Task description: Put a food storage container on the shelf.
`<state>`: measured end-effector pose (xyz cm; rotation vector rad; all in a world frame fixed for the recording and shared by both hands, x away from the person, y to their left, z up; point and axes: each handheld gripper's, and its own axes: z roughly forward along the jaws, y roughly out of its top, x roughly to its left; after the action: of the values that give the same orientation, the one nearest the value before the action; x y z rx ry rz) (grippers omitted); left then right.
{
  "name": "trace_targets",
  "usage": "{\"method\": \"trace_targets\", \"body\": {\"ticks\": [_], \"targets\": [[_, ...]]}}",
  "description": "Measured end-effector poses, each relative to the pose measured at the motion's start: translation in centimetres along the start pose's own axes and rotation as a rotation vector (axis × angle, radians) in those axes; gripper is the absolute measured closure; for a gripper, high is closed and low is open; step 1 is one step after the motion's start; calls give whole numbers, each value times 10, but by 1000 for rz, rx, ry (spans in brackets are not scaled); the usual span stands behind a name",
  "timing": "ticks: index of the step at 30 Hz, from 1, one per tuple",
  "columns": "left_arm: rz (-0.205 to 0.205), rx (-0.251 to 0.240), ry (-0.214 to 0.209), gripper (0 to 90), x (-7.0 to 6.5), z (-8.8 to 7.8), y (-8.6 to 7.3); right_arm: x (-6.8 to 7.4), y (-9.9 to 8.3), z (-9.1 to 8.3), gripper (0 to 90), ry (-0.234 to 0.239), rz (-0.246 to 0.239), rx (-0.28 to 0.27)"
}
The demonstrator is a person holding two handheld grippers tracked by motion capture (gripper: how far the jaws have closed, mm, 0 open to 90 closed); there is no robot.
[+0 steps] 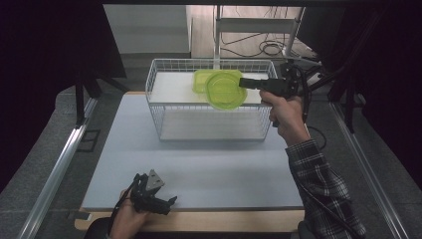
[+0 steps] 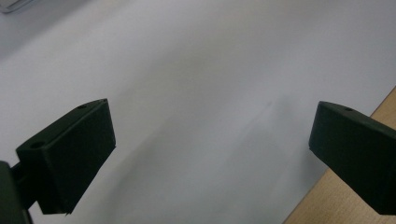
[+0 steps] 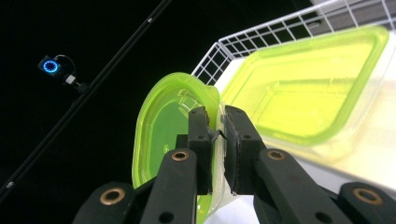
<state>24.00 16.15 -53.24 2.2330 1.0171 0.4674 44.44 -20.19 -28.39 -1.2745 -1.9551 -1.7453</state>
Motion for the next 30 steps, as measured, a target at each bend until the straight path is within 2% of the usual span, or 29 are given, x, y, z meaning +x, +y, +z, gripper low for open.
{"method": "trace_targets", "body": {"ticks": [17,24,29,30], "targets": [[-9,-5,0,4,0,0,0,2,30,22,812,-68,-12,-42],[-6,-5,-3,4,0,0,0,2,40,34,811,-140,-35,-51],[-2,-2,-6,5,0,0,0,-3,43,39,810,-182,-28,-55],[-2,-2,-6,4,0,0,0,-4,44,40,809,-178,-22,-57]]}}
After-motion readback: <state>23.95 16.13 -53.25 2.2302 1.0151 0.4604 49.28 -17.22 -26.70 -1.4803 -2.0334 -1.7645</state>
